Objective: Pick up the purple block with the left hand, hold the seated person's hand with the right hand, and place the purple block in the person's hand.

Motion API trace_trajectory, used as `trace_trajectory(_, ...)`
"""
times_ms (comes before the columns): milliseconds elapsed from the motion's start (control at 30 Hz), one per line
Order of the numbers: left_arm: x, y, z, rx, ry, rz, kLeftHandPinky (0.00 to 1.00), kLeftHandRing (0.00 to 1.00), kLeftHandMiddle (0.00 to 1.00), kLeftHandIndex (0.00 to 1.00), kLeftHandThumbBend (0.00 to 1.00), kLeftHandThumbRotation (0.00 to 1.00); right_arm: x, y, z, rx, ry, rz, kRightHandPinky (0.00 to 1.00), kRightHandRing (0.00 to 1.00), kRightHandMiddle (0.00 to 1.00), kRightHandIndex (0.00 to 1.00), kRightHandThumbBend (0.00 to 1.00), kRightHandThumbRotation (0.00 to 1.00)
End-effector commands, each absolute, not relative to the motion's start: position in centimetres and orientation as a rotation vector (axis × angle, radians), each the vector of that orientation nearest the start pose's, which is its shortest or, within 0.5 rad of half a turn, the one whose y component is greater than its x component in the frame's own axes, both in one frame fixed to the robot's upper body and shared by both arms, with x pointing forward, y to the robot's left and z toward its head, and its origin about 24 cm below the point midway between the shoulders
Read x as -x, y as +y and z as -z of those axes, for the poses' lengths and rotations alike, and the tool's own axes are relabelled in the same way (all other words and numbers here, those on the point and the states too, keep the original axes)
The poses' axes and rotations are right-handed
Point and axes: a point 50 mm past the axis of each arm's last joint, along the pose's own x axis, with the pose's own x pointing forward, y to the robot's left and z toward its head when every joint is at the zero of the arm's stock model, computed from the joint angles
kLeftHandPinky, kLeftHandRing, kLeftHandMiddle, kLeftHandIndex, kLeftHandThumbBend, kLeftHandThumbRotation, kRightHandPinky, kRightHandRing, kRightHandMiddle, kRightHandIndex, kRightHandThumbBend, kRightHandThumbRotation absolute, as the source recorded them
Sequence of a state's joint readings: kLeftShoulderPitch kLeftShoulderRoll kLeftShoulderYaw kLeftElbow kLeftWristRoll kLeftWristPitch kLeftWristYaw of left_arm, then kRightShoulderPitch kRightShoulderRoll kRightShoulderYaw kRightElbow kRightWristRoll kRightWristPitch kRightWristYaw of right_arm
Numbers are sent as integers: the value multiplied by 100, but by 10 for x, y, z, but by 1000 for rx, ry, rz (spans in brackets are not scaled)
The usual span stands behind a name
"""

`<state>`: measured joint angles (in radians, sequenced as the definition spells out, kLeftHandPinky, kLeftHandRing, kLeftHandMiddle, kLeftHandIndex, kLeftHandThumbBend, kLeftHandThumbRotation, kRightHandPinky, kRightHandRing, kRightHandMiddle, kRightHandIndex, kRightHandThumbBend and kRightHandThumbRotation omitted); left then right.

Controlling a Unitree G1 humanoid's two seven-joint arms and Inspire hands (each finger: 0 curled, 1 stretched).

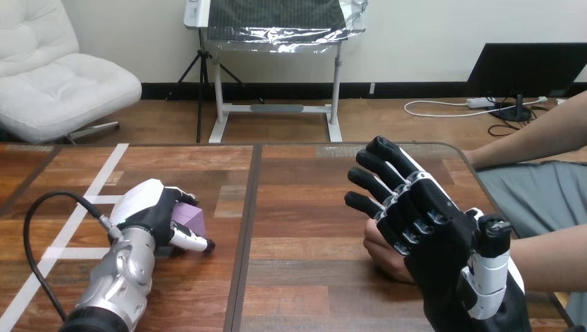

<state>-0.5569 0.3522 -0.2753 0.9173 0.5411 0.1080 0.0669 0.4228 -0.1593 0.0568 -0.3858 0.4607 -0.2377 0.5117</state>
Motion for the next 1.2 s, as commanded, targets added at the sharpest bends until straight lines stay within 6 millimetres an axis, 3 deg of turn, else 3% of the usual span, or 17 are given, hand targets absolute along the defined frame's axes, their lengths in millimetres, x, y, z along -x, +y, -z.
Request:
trace_trajectory(0, -350, 210, -24, -1122, 354, 67, 68, 74, 77, 74, 78, 13, -168, -160, -92, -239, -380, -462, 88, 92, 93, 91, 93, 93)
trace_trajectory(667, -350, 206, -23, -1100, 322, -1, 62, 69, 72, 70, 79, 12, -168, -160, -92, -239, -378, -466, 89, 92, 93, 91, 93, 92)
trace_trajectory(967, -349, 205, -24, -1057, 288, -52, 45, 58, 65, 66, 76, 2, -168, -161, -93, -240, -381, -467, 89, 92, 93, 91, 92, 92)
trace_trajectory(1167, -349, 205, -24, -999, 263, -87, 32, 42, 52, 59, 72, 0, -168, -161, -92, -243, -380, -469, 89, 93, 93, 92, 92, 92)
